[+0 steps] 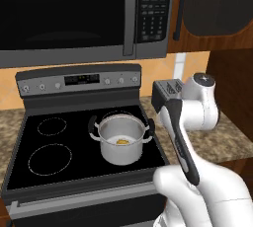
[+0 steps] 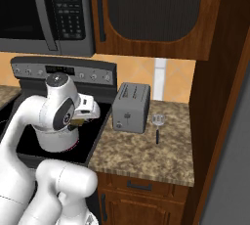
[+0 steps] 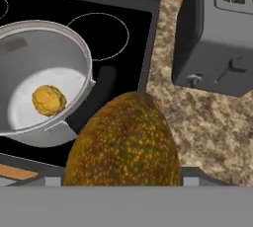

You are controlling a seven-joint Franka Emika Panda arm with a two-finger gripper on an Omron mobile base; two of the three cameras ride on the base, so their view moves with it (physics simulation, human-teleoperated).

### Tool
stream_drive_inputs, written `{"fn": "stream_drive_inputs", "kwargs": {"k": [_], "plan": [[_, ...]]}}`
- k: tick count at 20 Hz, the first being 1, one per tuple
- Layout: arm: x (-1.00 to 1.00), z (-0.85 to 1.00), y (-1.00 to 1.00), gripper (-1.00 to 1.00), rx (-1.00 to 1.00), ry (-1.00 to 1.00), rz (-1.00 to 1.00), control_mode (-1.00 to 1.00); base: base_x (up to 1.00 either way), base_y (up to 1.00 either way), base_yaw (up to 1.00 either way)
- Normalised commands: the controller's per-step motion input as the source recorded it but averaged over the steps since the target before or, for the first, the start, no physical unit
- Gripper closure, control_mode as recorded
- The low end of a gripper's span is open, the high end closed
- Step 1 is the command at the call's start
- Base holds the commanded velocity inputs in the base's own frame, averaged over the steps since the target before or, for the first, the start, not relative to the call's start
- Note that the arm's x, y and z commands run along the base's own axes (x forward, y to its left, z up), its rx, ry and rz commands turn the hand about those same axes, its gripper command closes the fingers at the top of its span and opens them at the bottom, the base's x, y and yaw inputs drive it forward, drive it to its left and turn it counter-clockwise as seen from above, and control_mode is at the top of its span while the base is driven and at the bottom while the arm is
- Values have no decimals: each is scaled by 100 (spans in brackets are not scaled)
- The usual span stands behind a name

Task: Put the squash and avocado in the pot. Retrieve the spatula and lightly stir the vegetables in the pot.

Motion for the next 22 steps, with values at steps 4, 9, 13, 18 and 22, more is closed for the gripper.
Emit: {"fn": "stream_drive_inputs", "kwargs": {"k": [4,9,13,18,22], "plan": [[18,27,92,100,0,14,14,-100,0,0,0],[45,-7,91,100,0,23,7,-100,0,0,0],[48,-35,60,100,-1,7,0,-100,0,0,0],[41,-59,20,100,-1,1,0,-100,0,0,0],[41,-73,15,100,-4,0,0,-100,0,0,0]]}}
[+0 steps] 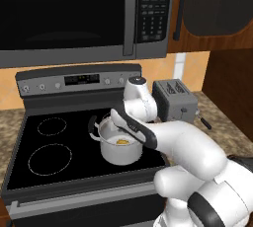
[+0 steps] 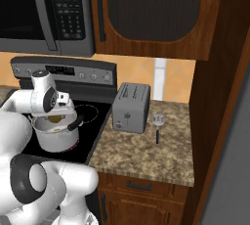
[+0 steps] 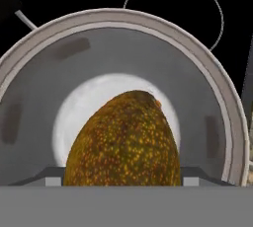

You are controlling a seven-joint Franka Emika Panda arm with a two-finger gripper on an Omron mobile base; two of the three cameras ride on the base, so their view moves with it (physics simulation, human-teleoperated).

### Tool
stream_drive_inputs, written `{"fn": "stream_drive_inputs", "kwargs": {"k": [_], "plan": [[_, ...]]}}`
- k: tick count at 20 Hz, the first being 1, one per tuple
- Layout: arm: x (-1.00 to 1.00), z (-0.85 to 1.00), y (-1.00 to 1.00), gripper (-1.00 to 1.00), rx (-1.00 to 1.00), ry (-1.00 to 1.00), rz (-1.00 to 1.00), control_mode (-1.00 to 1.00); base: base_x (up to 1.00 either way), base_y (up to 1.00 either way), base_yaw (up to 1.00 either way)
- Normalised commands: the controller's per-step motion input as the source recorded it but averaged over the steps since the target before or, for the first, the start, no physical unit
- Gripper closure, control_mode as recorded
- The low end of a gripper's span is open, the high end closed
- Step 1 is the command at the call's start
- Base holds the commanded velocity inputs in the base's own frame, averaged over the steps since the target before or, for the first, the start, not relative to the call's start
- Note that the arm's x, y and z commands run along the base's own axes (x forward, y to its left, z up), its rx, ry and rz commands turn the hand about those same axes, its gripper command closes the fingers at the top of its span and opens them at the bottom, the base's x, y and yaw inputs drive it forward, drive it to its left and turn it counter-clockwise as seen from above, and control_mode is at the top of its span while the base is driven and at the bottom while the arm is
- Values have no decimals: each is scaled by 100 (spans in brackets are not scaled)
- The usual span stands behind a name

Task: Put the squash and avocado in the pot. Retrieve the spatula and lightly stir the vegetables in the pot.

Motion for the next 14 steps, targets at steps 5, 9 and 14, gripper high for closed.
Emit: {"fn": "stream_drive_inputs", "kwargs": {"k": [5,9,14], "plan": [[22,-56,21,100,-3,1,0,-100,0,0,0],[23,-35,13,100,0,4,0,-100,0,0,0],[22,-18,0,100,0,1,0,-100,0,0,0]]}}
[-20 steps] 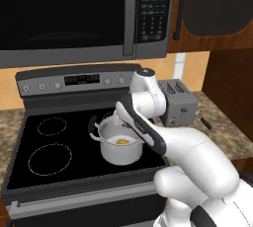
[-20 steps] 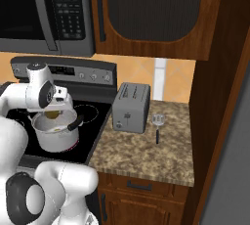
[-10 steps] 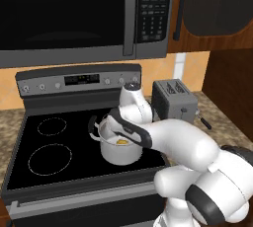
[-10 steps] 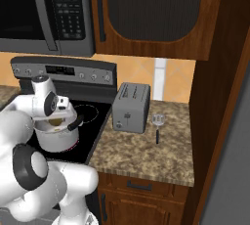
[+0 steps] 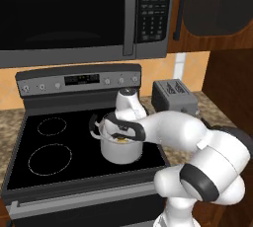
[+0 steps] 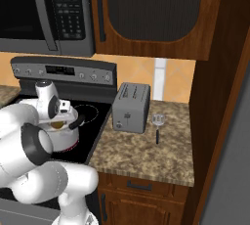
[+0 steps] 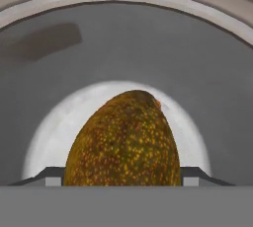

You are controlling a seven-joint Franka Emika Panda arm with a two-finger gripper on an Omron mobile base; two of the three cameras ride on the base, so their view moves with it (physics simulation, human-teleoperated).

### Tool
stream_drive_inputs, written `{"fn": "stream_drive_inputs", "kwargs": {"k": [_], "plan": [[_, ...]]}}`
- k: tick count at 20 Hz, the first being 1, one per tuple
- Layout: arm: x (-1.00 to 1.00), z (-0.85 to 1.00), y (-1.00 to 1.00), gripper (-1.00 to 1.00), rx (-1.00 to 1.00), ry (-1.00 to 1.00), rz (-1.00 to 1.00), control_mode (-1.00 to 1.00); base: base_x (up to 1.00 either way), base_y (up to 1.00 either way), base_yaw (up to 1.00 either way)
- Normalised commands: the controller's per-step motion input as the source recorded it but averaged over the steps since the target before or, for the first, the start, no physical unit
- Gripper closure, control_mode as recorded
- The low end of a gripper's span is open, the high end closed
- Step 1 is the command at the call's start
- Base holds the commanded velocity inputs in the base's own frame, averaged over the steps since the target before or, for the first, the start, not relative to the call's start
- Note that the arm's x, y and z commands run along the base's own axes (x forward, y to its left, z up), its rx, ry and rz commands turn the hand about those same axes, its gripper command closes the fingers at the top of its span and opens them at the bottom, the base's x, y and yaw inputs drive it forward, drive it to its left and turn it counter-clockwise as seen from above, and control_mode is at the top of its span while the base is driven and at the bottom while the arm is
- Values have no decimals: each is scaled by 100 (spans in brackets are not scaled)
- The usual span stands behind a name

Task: Put the squash and avocado in the pot. Retrieve the spatula and lightly stir the vegetables in the pot.

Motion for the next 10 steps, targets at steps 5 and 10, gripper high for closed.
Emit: {"fn": "stream_drive_inputs", "kwargs": {"k": [5,10], "plan": [[5,-10,0,100,0,1,0,-100,0,0,0],[0,0,7,-100,0,0,0,-100,0,0,0]]}}
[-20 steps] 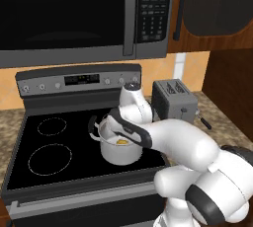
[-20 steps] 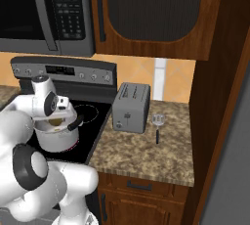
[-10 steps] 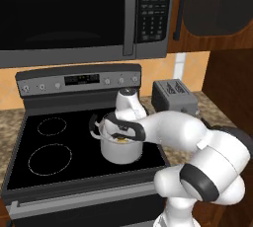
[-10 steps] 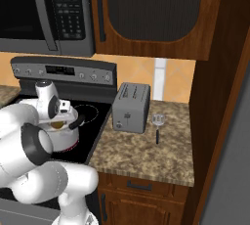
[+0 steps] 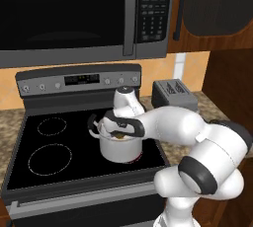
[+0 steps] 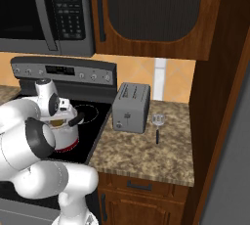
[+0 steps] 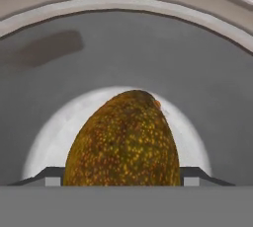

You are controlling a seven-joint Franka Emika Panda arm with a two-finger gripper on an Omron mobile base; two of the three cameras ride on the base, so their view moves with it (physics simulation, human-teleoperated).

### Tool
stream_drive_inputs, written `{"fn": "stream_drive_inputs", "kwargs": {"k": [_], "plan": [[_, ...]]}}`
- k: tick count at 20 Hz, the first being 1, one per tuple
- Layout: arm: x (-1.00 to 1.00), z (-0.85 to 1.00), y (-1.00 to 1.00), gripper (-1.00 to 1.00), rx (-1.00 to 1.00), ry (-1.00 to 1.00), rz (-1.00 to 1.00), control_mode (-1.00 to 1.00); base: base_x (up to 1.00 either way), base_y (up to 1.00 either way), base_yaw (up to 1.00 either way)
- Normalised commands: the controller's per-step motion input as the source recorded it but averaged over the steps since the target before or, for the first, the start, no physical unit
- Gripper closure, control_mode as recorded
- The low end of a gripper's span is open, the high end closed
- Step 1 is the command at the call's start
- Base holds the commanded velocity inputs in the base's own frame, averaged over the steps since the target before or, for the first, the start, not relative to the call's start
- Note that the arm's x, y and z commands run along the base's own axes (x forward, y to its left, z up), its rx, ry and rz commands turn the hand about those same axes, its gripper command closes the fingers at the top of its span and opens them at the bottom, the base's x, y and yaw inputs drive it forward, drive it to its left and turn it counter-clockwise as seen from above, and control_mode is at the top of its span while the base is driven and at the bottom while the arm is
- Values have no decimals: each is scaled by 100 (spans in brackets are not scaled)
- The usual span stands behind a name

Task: Put the squash and avocado in the pot. Retrieve the spatula and lightly stir the vegetables in the pot.

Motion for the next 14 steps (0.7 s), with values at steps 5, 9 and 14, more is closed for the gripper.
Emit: {"fn": "stream_drive_inputs", "kwargs": {"k": [5,9,14], "plan": [[-16,0,0,-100,0,-1,0,-100,0,0,0],[-23,0,-5,-100,0,-4,0,-100,0,0,0],[-12,0,-4,-100,0,-17,0,-100,0,0,0]]}}
